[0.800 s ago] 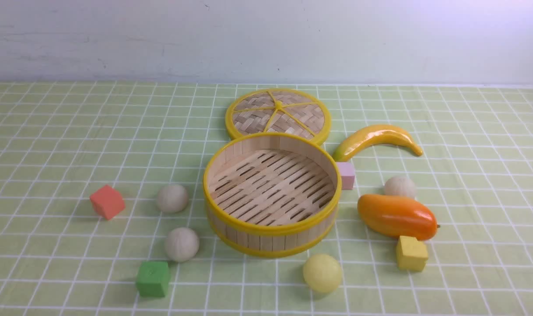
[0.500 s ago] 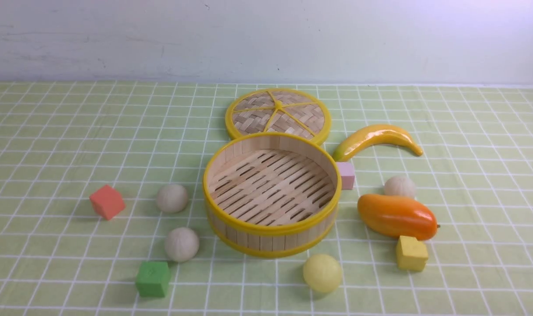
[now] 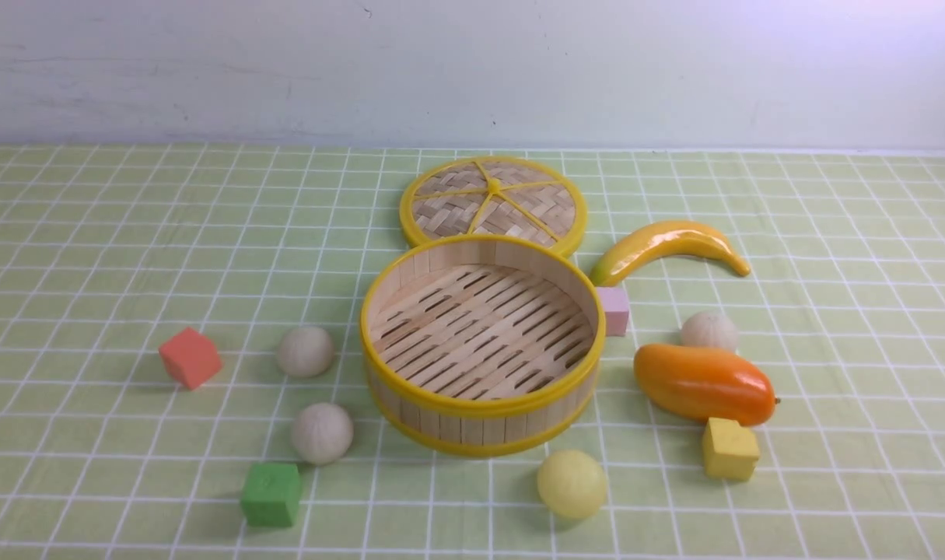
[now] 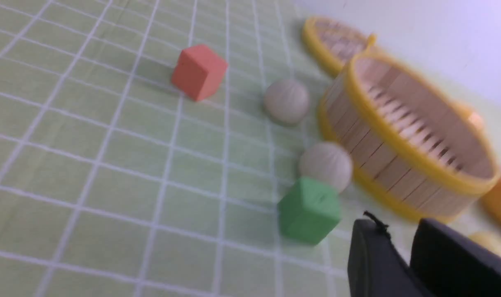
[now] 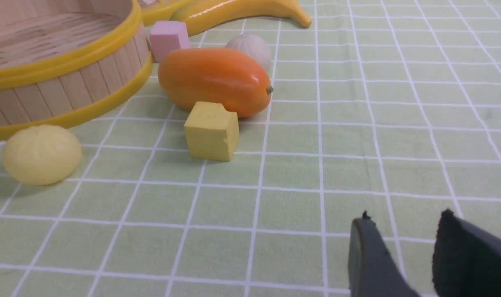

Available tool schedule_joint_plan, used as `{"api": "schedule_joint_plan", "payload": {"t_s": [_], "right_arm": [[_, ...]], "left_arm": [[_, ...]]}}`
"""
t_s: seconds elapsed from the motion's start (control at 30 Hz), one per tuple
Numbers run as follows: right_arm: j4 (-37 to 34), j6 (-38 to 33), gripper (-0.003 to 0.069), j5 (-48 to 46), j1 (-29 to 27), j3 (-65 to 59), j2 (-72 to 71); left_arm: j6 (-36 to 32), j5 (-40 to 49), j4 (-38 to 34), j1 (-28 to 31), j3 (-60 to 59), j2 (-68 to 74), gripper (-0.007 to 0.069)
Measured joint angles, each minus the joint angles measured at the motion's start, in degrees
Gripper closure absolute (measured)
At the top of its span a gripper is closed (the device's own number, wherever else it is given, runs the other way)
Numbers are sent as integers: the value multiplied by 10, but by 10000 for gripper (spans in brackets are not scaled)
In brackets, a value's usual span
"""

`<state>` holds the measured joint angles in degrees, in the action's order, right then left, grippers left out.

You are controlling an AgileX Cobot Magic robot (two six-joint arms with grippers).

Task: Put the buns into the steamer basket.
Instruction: Use the left arm to grab a steamed stuffed bun

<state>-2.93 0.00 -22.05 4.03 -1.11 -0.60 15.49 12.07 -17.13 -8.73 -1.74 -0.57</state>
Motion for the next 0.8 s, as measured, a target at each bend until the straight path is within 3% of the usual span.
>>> {"api": "schedule_joint_plan", "payload": {"t_s": [0.1,0.2,0.3,0.43,0.47,0.53,0.57,0.6,0.63,0.8], "right_arm": [[0,0,420,0,0,0,0],[0,0,420,0,0,0,0],[0,0,420,0,0,0,0],[0,0,420,0,0,0,0],[0,0,420,0,0,0,0],[0,0,420,0,0,0,0],[0,0,420,0,0,0,0],[0,0,420,0,0,0,0],[0,0,420,0,0,0,0],[0,0,420,0,0,0,0]], "left_arm": [[33,-68,-92,0,0,0,475],[38,-141,-134,0,0,0,473],[43,-141,-155,-3,23,0,492],[6,-21,-138,-17,130,31,601],[-9,44,-125,-19,170,66,638],[-20,94,-110,-19,210,112,638],[-33,189,-85,-19,269,185,638],[-33,200,-85,-19,269,195,638],[-52,288,-52,-19,330,288,638],[-103,383,21,-19,429,518,638]]}}
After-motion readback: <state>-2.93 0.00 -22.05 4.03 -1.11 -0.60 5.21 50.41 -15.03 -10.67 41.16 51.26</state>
